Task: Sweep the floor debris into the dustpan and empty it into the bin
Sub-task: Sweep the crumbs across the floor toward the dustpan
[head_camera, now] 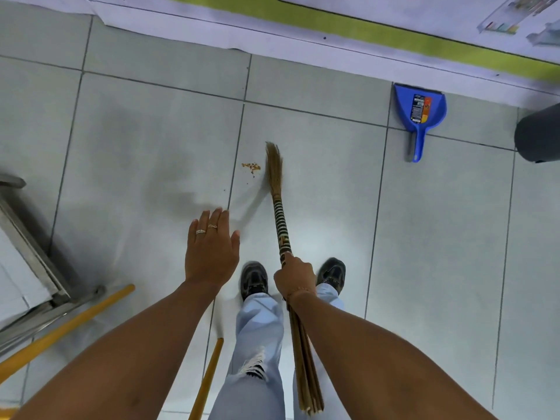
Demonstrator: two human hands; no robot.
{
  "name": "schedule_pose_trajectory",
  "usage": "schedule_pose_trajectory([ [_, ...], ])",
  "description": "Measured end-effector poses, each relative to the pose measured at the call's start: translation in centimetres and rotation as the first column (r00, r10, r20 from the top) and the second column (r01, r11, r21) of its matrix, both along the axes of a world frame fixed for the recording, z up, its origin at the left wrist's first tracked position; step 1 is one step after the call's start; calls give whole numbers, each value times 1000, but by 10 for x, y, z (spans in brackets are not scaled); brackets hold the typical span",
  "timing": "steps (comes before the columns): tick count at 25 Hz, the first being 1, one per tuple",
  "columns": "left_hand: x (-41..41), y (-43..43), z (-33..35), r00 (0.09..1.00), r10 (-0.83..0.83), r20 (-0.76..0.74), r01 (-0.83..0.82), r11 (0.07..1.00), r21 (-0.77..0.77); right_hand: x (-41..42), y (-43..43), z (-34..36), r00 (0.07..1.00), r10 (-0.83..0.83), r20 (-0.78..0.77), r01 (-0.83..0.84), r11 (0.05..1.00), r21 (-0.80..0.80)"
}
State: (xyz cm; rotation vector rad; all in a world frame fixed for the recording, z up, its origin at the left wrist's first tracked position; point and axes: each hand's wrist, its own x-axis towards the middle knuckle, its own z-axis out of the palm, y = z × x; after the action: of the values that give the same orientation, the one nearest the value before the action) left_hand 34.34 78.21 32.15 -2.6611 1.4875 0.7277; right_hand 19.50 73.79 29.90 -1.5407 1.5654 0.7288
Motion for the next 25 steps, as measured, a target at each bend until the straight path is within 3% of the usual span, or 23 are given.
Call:
schedule_pose_trajectory([
  [6,-6,-7,-2,1000,25,-3,-26,999,-36,-32,-29,17,1000,-2,6,3,983,-186],
  [10,-4,-12,-11,1000,3,-12,-4,999,-34,-23,-85,-6,991,-8,-131,-7,993,-117],
  [18,8,-22,-13,1000,16,-8,-16,999,-34,32,-110,-15,965,248,-89,-256,961,-102],
  [25,0,-16,-6,1000,22,12,-21,999,-36,-37,-91,3,846,511,-156,-528,843,-102],
])
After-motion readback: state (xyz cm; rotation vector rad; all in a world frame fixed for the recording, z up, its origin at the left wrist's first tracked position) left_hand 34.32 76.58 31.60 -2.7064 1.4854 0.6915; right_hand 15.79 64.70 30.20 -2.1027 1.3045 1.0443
